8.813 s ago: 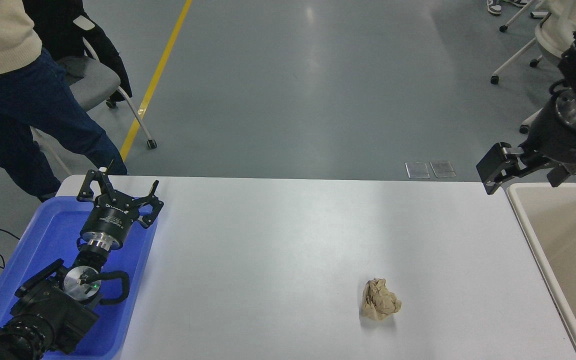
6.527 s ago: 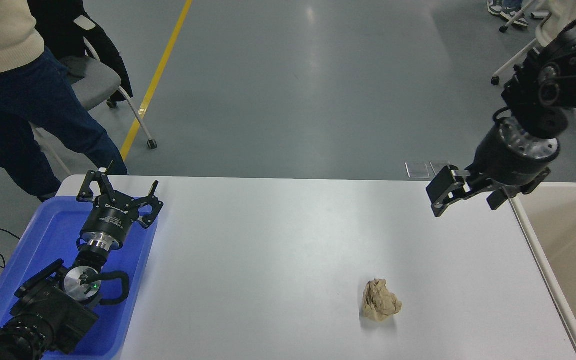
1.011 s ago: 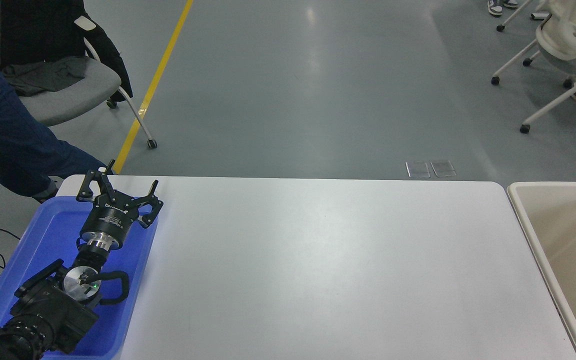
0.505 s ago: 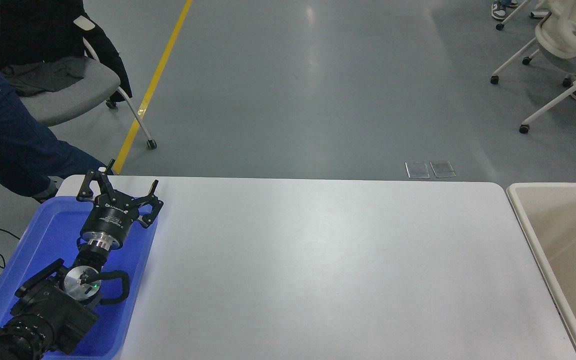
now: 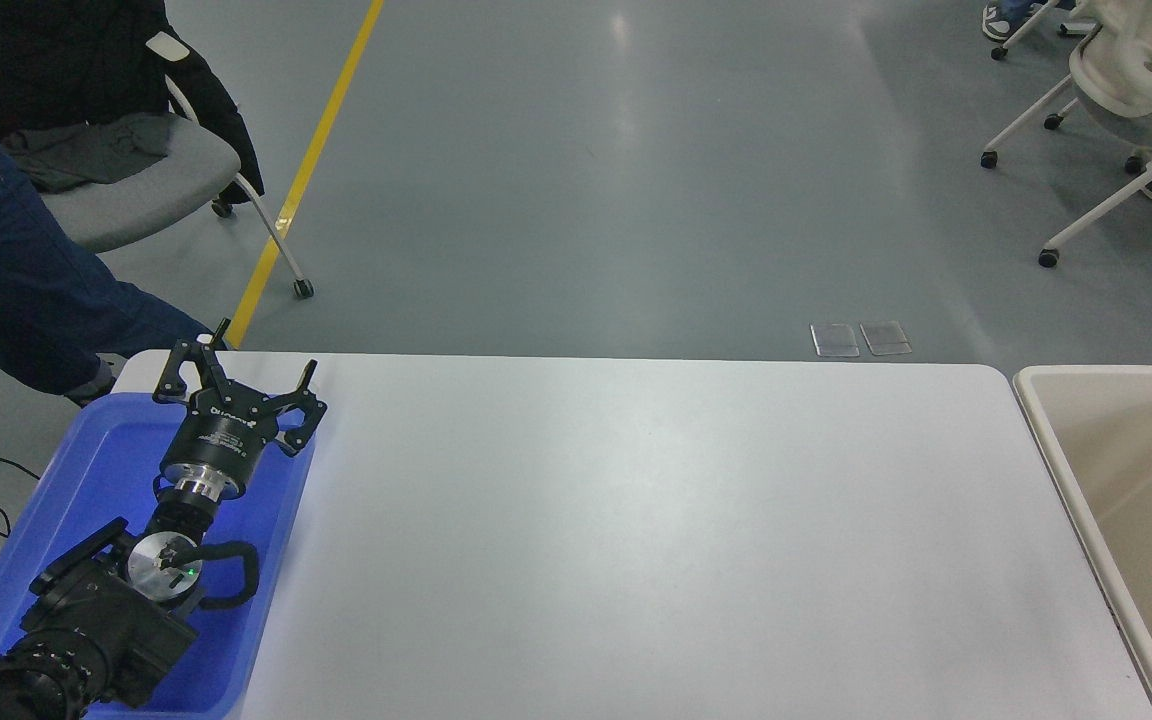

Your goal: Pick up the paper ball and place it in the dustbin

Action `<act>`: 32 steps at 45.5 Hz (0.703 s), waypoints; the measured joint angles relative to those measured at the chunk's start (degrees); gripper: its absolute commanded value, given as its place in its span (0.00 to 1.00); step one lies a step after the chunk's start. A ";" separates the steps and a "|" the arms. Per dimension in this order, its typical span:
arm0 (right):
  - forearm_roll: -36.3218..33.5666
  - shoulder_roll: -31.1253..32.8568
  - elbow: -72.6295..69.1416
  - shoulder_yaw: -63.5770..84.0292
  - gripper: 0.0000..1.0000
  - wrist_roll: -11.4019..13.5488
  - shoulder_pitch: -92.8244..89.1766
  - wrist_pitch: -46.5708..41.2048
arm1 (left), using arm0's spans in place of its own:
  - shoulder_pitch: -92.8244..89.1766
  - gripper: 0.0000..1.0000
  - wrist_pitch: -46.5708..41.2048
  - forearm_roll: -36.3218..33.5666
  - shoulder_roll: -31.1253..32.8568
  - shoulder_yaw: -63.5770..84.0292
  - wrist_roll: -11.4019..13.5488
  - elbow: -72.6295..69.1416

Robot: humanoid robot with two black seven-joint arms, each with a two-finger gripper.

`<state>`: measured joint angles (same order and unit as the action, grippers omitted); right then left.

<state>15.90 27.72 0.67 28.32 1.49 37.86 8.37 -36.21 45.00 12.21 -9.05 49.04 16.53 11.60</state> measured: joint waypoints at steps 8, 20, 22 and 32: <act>-0.14 -0.08 0.00 -0.27 0.99 0.00 -0.15 1.39 | 0.00 1.00 0.00 0.01 0.00 0.00 0.06 0.00; -0.49 -0.16 0.03 -0.51 1.00 0.00 -0.22 2.13 | 0.00 1.00 0.00 0.01 0.00 0.00 0.08 0.00; -0.53 -0.17 0.03 -0.51 1.00 0.00 -0.22 2.18 | 0.00 1.00 0.00 0.01 0.00 0.00 0.08 0.00; -0.64 -0.19 -0.09 -0.56 1.00 0.00 0.23 2.30 | 0.00 1.00 0.00 0.01 0.00 0.00 0.09 0.00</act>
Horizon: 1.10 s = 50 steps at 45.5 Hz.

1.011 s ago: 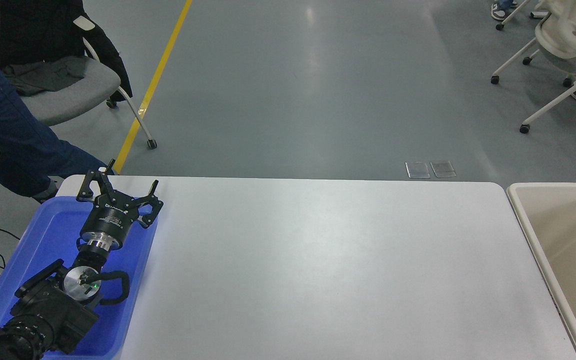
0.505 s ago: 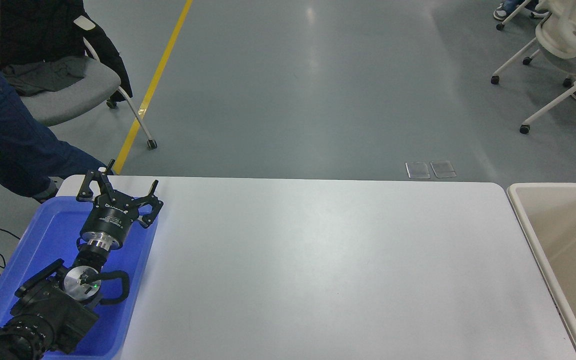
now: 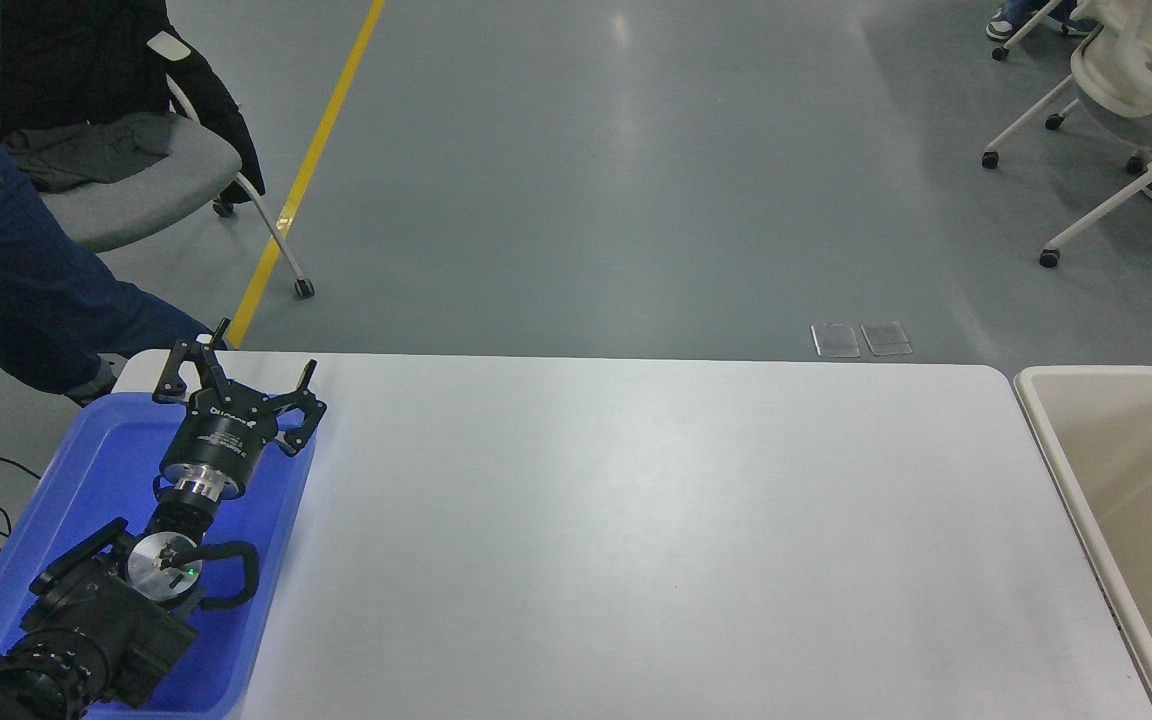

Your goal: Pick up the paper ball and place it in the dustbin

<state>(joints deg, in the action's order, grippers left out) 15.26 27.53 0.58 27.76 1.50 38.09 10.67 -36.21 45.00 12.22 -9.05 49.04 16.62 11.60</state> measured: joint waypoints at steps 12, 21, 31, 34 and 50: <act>-0.17 0.43 -1.37 -5.63 1.00 0.00 2.84 -0.35 | 0.00 1.00 0.00 -0.02 0.00 0.00 0.00 0.00; 0.16 3.31 -8.53 -20.98 1.00 -0.01 4.47 -0.64 | 0.00 1.00 0.00 -0.02 0.00 0.00 0.00 0.00; -0.01 7.49 -19.10 -37.08 1.00 -0.12 4.88 -0.73 | 0.00 1.00 0.00 -0.02 0.00 0.00 0.06 0.00; -0.10 7.99 -21.37 -41.68 1.00 -0.70 4.87 -0.92 | 0.00 1.00 0.00 -0.01 0.00 0.00 0.07 0.00; -0.38 6.03 -34.03 -69.12 1.00 -14.19 -3.59 -13.05 | 0.00 1.00 0.00 0.00 0.01 0.00 0.07 0.01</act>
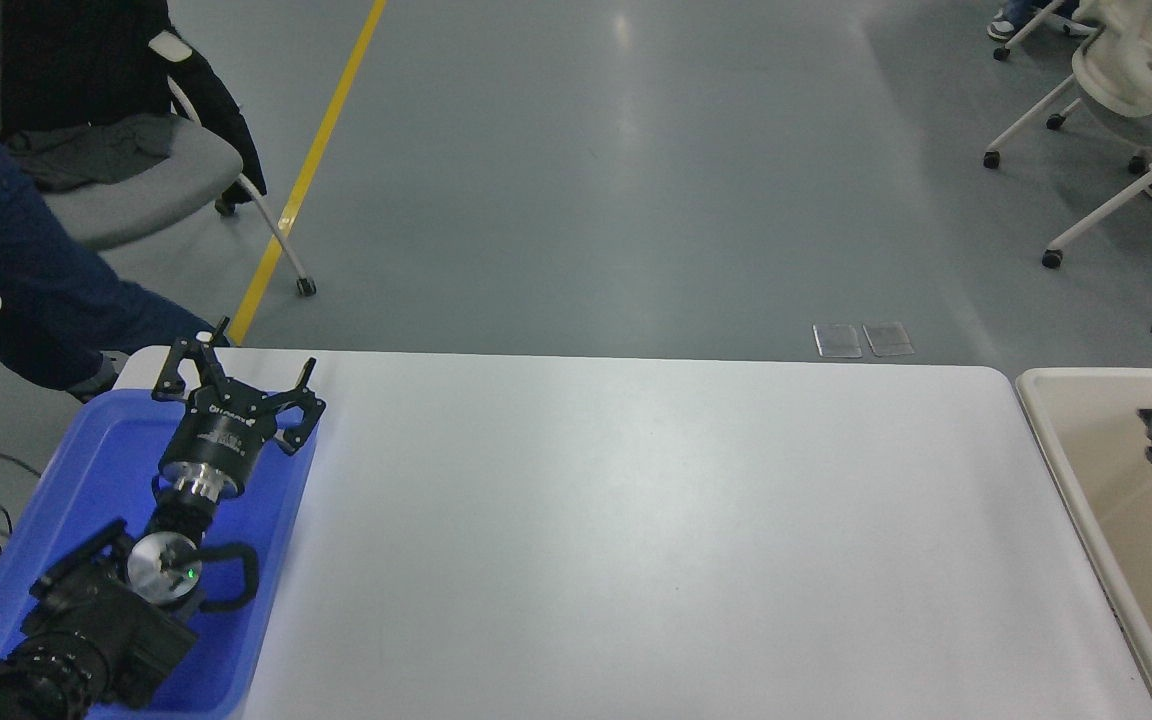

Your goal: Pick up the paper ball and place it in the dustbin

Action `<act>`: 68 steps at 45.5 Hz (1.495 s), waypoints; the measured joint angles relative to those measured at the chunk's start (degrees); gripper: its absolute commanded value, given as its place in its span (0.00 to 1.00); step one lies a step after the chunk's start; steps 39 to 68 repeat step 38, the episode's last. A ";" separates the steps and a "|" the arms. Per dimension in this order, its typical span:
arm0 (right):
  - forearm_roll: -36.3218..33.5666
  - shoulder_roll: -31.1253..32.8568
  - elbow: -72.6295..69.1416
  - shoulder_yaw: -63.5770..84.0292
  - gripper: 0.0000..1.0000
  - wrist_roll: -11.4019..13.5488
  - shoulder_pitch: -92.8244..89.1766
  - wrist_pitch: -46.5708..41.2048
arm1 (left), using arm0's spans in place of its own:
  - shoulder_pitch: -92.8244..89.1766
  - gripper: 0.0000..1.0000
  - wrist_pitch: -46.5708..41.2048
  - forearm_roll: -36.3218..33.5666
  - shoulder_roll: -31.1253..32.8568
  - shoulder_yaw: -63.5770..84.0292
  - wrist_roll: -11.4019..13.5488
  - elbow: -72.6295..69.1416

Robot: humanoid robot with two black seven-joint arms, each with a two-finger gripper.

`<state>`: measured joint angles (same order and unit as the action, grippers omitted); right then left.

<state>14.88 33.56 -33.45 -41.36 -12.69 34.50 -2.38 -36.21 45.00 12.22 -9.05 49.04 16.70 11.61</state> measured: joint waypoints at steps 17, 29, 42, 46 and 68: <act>-1.50 -9.84 -3.63 -12.40 1.00 -13.97 -5.42 -6.00 | 0.00 1.00 0.00 0.00 -0.01 0.00 0.00 -0.01; -1.65 -13.67 -4.29 -12.66 1.00 -17.68 -6.64 -6.92 | 0.00 1.00 0.00 0.00 -0.01 0.00 0.00 -0.01; -1.67 -14.85 -4.64 -12.27 1.00 -18.61 -7.59 -7.31 | 0.00 1.00 0.00 0.00 -0.01 0.00 0.00 -0.01; -1.67 -14.85 -4.64 -12.27 1.00 -18.61 -7.59 -7.31 | 0.00 1.00 0.00 0.00 -0.01 0.00 0.00 -0.01; -1.67 -14.85 -4.64 -12.27 1.00 -18.61 -7.59 -7.31 | 0.00 1.00 0.00 0.00 -0.01 0.00 0.00 -0.01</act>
